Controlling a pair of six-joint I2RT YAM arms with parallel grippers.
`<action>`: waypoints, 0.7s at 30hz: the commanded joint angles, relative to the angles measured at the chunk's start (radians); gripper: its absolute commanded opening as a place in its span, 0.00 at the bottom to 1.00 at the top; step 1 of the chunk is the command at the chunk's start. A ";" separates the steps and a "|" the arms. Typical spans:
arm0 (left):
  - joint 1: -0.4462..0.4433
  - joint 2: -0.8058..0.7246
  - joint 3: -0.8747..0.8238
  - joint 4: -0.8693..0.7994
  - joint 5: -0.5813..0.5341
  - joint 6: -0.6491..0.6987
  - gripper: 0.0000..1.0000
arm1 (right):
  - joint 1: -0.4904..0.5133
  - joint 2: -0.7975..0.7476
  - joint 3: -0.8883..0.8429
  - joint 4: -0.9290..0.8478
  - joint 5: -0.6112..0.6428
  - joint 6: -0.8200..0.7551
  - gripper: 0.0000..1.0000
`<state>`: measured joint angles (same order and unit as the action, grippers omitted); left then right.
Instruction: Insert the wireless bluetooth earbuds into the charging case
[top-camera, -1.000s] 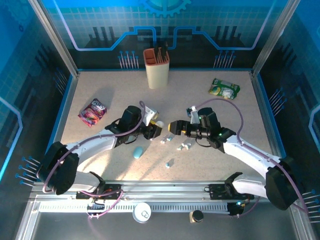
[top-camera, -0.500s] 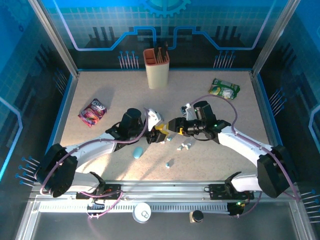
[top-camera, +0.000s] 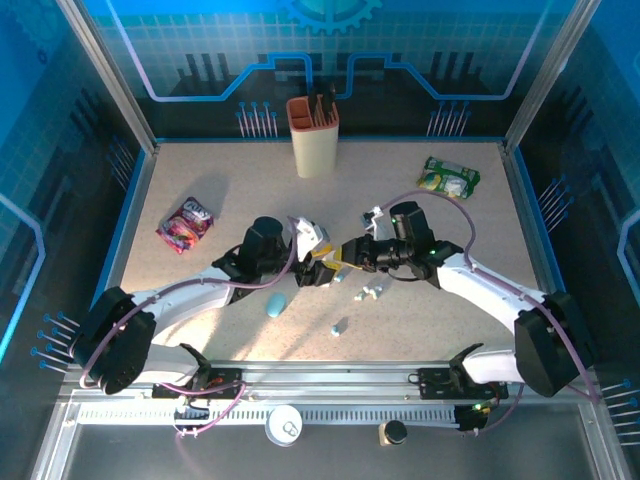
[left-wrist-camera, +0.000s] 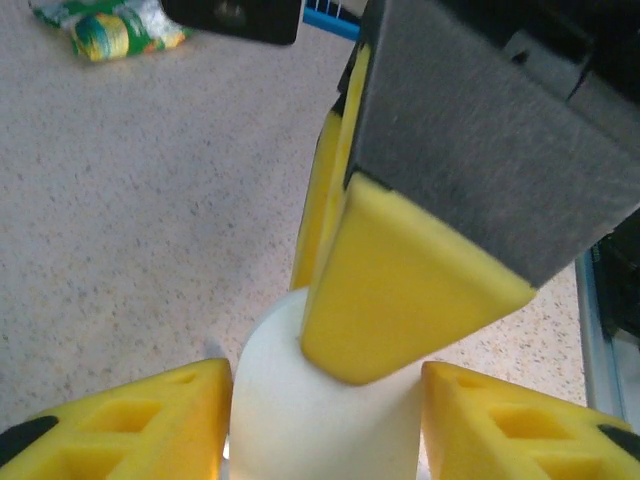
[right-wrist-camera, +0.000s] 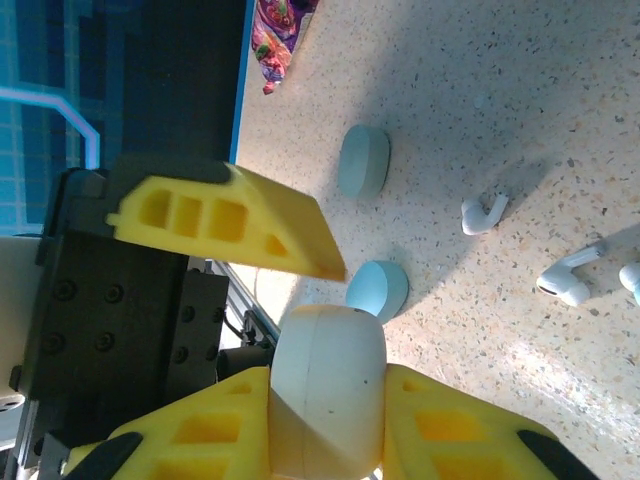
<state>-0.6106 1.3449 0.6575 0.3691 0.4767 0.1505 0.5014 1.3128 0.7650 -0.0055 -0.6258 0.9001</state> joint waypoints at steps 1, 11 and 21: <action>-0.010 -0.022 -0.047 0.191 -0.008 -0.045 0.78 | -0.036 -0.054 -0.038 0.123 -0.069 0.087 0.22; -0.010 -0.005 -0.152 0.624 -0.007 -0.168 0.89 | -0.128 -0.112 -0.167 0.557 -0.214 0.406 0.22; -0.009 0.109 -0.215 1.025 0.008 -0.196 0.86 | -0.139 -0.153 -0.237 0.835 -0.206 0.618 0.22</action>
<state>-0.6128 1.4357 0.4561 1.2224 0.4683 -0.0299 0.3717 1.1942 0.5396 0.6964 -0.8165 1.4387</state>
